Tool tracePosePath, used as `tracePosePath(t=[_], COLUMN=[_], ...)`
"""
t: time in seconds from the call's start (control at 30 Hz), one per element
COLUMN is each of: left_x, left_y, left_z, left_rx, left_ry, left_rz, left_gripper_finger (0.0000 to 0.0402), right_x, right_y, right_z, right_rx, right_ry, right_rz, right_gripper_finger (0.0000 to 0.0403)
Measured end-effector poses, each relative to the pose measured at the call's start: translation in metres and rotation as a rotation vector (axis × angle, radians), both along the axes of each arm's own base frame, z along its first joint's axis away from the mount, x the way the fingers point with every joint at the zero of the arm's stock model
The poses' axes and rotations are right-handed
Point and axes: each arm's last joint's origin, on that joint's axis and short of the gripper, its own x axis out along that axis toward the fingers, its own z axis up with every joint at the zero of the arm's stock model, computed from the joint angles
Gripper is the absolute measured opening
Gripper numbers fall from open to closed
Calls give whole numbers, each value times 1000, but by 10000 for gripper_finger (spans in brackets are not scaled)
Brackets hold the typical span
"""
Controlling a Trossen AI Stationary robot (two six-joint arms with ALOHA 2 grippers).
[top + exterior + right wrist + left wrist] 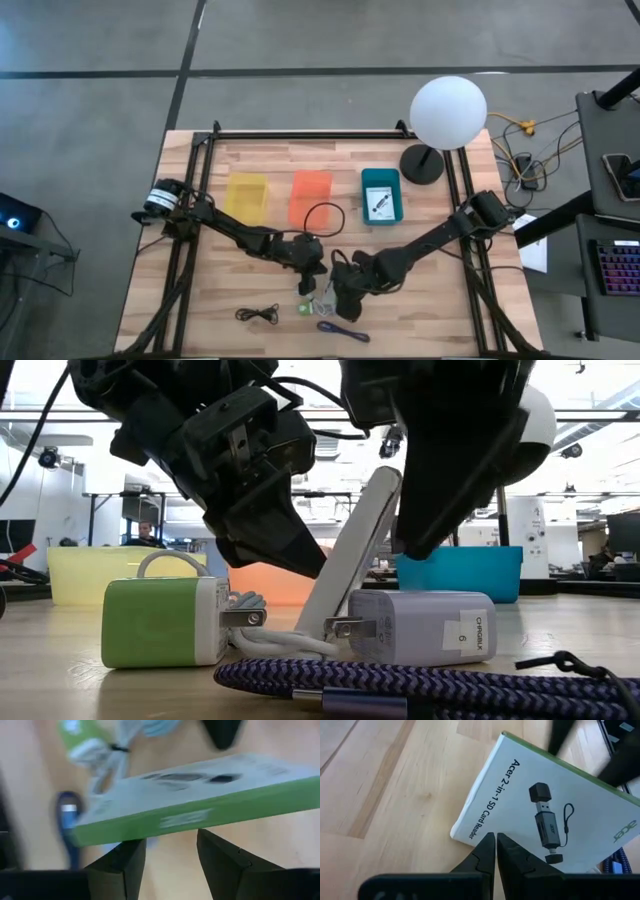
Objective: Pick and place items into bin
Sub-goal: Put the white card reader box into the blue bin
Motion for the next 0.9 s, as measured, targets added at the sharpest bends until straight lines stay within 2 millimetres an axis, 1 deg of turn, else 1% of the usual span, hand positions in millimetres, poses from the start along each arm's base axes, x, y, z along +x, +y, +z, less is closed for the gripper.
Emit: tracePosePath(t=[0.1, 0.37, 0.47, 0.67, 0.9], left_x=[-1, -2, -2, -2, -2], left_y=[0, 1, 1, 1, 1], left_z=[-1, -2, -2, -2, -3], left_rx=[1, 3, 3, 3, 4], left_ry=[4, 7, 7, 8, 8], left_rz=[0, 0, 0, 0, 0], left_gripper_finger=[2, 2, 2, 2, 2], right_x=[2, 4, 4, 4, 8], right_y=[3, 1, 2, 3, 4], right_z=[0, 0, 0, 0, 3], right_rx=[65, 107, 148, 202, 229], right_ry=[-25, -32, -16, -3, -46], right_rz=[-42, -131, -175, -202, -193], right_gripper_finger=[164, 164, 164, 164, 164])
